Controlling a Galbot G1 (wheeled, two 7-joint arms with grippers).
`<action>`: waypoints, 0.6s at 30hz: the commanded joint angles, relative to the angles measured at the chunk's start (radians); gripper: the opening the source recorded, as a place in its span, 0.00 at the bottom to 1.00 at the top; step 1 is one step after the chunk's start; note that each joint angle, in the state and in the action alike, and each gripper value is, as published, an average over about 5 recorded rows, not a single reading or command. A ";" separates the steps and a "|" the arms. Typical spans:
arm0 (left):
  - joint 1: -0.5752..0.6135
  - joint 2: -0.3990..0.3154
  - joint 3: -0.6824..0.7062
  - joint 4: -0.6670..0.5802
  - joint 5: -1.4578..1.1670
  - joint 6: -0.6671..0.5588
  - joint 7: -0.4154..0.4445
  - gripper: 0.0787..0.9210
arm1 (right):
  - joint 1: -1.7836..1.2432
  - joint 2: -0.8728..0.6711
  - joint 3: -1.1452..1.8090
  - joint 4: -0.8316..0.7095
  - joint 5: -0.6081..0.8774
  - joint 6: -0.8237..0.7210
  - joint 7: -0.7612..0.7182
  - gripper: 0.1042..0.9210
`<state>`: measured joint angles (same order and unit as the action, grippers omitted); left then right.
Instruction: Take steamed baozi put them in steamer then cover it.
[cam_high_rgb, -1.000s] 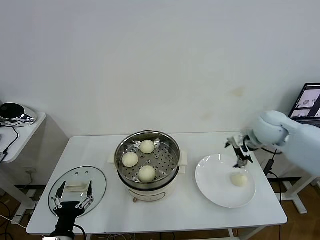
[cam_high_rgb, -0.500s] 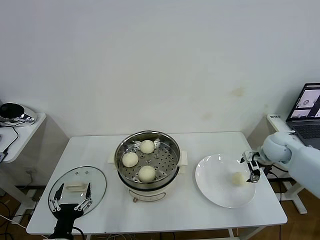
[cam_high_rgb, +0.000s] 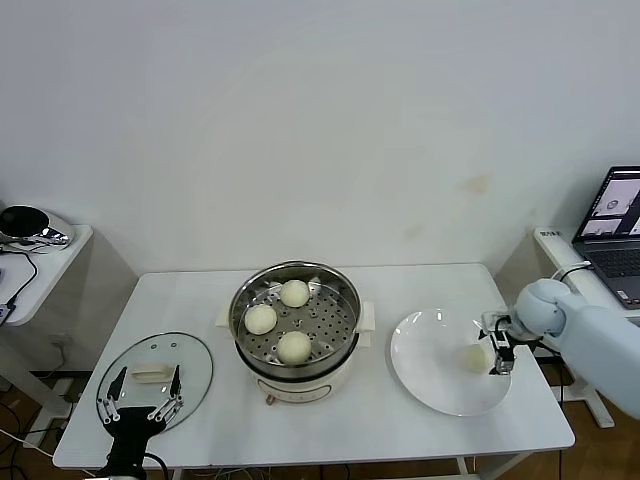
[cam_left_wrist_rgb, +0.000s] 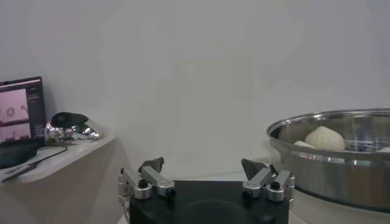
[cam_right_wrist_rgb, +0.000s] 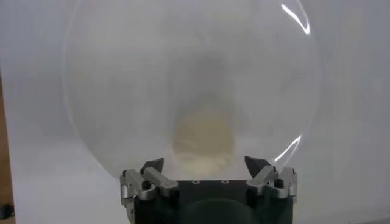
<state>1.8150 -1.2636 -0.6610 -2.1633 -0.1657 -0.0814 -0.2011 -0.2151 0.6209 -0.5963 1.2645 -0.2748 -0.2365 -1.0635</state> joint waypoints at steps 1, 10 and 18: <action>-0.001 0.000 0.001 0.002 0.000 0.001 0.000 0.88 | -0.028 0.038 0.022 -0.037 -0.017 0.004 0.000 0.81; -0.003 0.000 0.001 0.000 -0.001 0.001 0.000 0.88 | 0.006 0.015 -0.003 -0.009 0.000 -0.010 -0.015 0.69; -0.007 0.000 0.005 -0.005 0.000 0.002 0.000 0.88 | 0.204 -0.064 -0.151 0.131 0.146 -0.077 -0.033 0.58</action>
<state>1.8084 -1.2640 -0.6574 -2.1666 -0.1664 -0.0795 -0.2015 -0.1767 0.6108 -0.6277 1.2882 -0.2469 -0.2665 -1.0877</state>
